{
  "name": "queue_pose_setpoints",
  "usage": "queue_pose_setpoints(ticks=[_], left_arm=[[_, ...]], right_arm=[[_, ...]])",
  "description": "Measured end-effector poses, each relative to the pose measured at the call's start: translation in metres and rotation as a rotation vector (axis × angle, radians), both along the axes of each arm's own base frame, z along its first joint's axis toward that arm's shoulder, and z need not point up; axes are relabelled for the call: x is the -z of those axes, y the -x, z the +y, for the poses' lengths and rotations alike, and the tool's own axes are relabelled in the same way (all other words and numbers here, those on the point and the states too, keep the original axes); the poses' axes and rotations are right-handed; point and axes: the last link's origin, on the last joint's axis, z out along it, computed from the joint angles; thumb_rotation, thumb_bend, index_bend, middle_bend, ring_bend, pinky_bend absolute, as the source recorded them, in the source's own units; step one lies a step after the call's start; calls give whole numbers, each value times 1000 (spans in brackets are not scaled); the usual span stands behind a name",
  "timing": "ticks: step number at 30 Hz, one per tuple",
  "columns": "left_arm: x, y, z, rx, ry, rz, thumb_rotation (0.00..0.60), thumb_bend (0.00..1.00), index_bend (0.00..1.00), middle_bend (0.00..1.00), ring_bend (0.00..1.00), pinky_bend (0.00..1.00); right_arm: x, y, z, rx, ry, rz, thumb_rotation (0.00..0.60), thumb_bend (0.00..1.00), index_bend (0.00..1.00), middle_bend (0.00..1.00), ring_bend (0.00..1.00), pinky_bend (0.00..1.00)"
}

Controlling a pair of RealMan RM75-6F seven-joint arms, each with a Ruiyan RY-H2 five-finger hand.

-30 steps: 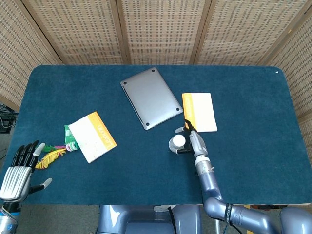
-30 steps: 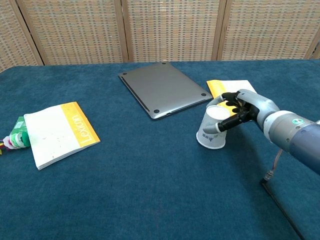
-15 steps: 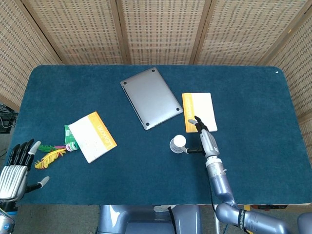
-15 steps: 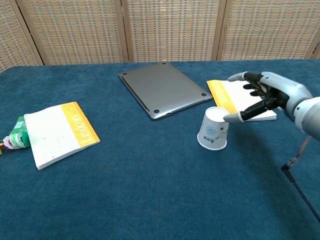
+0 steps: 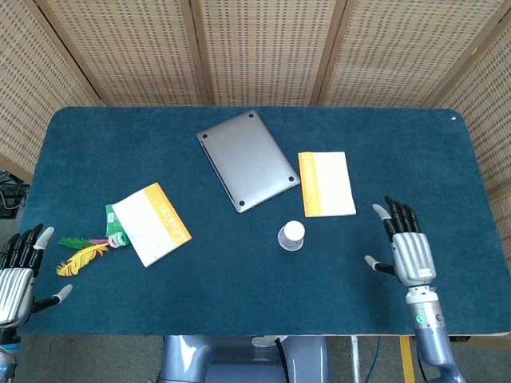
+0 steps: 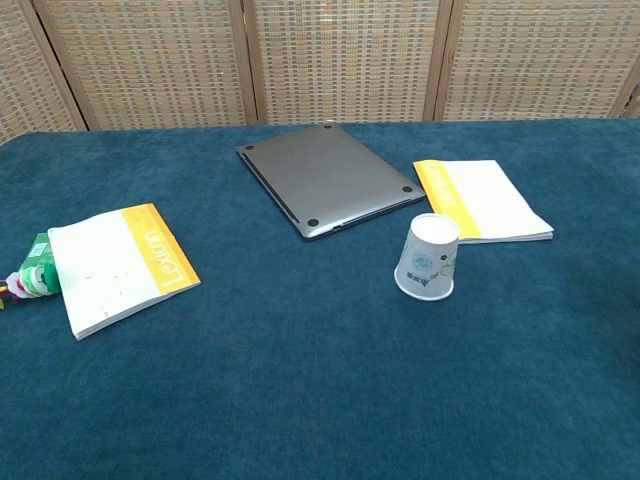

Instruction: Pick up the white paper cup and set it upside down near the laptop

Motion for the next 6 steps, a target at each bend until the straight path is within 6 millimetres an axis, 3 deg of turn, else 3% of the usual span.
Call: queue_pose_setpoints(ticks=[6], left_arm=[[1, 0, -1, 1, 4, 6, 600, 152, 0, 0, 0, 0]], right_arm=[[-10, 24, 34, 10, 33, 131, 600, 208, 52, 0, 0, 0]])
